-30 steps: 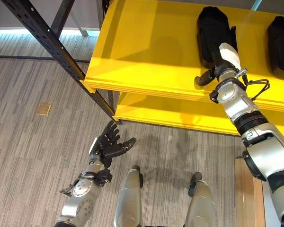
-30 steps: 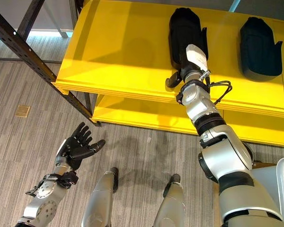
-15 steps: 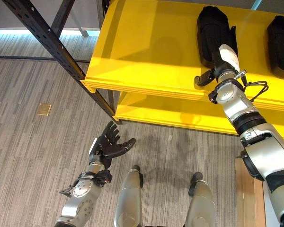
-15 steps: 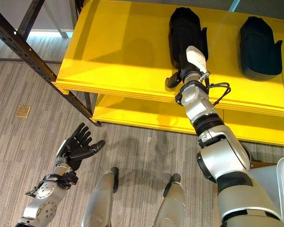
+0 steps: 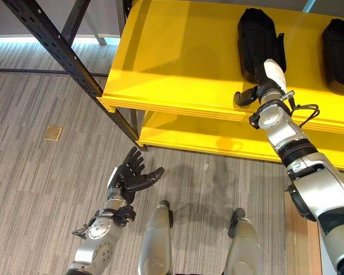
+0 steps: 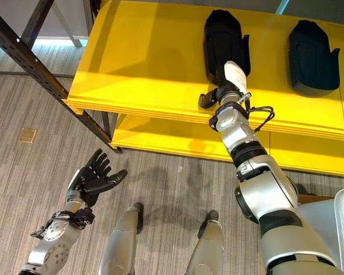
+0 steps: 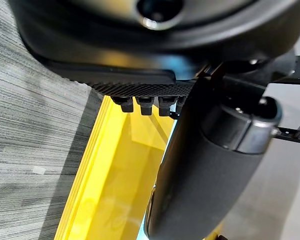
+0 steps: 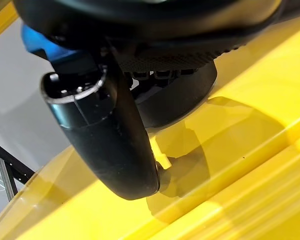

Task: Move parts from the plastic box to the shelf.

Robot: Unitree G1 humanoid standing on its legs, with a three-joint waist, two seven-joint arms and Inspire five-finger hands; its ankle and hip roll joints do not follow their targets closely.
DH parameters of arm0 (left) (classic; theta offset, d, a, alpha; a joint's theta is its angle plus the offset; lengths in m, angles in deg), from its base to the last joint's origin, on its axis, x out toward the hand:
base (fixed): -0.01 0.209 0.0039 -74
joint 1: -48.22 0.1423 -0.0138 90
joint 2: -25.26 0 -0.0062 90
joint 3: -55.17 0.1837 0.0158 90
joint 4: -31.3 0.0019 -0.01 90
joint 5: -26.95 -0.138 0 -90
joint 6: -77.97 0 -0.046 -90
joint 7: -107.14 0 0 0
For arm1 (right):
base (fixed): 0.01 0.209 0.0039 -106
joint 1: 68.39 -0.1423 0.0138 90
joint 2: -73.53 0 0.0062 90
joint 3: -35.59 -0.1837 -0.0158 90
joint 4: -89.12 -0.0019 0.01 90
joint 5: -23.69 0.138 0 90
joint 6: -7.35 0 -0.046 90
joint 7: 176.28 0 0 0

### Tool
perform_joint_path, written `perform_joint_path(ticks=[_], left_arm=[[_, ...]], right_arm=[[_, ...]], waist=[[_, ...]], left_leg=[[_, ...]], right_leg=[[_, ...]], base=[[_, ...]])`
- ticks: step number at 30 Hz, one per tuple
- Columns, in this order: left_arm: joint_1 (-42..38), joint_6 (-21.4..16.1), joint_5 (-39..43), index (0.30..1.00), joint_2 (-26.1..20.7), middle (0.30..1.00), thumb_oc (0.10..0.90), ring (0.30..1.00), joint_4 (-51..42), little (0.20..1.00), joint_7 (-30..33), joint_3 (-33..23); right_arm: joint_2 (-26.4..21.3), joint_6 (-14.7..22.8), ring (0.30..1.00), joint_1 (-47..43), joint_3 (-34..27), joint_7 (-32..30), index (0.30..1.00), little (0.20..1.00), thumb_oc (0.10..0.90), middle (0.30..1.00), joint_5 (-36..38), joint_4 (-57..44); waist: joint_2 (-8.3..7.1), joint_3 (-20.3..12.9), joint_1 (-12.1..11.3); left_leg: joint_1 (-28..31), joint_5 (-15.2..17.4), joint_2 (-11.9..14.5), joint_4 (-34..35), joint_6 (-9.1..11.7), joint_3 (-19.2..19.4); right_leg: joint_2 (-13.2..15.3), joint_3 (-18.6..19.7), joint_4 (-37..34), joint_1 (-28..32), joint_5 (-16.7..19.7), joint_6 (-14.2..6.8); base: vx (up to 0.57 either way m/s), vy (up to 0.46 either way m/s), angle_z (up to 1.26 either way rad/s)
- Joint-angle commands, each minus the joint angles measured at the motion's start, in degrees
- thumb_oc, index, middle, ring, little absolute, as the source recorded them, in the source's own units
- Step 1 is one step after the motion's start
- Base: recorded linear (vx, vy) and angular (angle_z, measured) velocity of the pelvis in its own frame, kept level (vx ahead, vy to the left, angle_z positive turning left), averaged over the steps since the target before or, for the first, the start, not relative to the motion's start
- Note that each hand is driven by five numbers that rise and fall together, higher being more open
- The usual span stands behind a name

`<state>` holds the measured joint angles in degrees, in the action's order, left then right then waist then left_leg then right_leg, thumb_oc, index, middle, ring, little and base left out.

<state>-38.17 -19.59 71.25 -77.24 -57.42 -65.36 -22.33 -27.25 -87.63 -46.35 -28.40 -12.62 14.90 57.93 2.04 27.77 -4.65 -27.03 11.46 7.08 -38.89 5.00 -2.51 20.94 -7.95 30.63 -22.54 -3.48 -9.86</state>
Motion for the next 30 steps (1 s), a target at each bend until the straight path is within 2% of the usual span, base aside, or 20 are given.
perform_joint_path(ticks=[1,30], left_arm=[[0.2,-5.49,-2.07,1.0,-2.68,1.0,0.9,1.0,-6.36,1.0,0.08,-3.86],[0.08,-5.67,-2.39,1.0,-2.41,1.0,0.9,1.0,-6.45,1.0,0.82,-4.37]], right_arm=[[0.58,1.4,1.0,-0.39,-1.46,-0.51,1.0,1.0,0.9,1.0,1.46,0.77],[3.19,1.68,1.0,1.0,-2.55,0.09,1.0,1.0,0.9,1.0,3.45,0.54]], waist=[[0.06,-0.65,-1.06],[0.03,-0.52,-1.47]], left_leg=[[0.79,-1.15,1.68,2.71,-0.48,-0.05],[0.28,-0.99,1.64,2.06,-0.64,-0.2]], right_leg=[[-1.04,1.22,4.59,1.8,-5.16,1.98],[-1.08,1.31,5.09,1.6,-5.24,2.02]], base=[[0.0,0.0,0.0],[0.0,0.0,0.0]])
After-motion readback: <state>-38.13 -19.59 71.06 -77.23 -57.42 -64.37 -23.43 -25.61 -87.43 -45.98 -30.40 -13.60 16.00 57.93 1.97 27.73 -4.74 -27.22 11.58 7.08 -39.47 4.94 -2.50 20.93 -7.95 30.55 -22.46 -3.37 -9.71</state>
